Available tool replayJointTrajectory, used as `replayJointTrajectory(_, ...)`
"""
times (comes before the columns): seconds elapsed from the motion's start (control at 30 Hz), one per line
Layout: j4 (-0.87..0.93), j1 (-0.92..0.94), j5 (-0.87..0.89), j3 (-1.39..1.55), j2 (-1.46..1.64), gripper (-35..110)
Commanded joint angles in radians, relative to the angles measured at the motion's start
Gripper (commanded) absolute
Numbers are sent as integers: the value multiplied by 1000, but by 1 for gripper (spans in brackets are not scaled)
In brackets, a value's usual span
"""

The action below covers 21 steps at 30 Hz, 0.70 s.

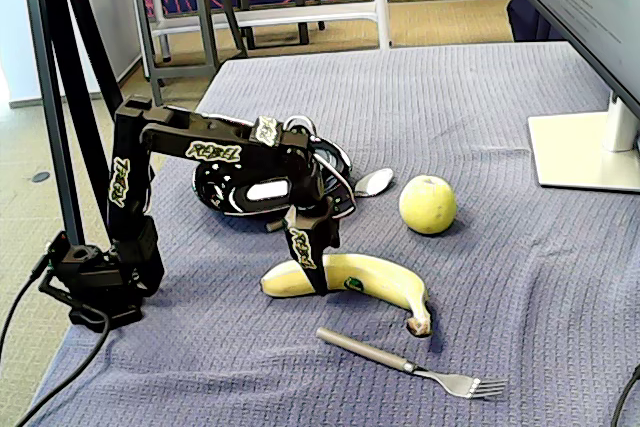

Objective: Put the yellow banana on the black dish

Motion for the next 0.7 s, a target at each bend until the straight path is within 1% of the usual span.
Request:
replayJointTrajectory(0.0,-2,11,-3,-60,-5,38)
replayJointTrajectory(0.2,-5,11,-6,-60,-12,35)
replayJointTrajectory(0.23,-5,11,2,-60,-12,30)
replayJointTrajectory(0.4,-6,14,0,-63,-12,22)
replayJointTrajectory(0.47,-14,14,9,-63,-11,11)
replayJointTrajectory(0.67,-12,14,8,-58,-8,7)
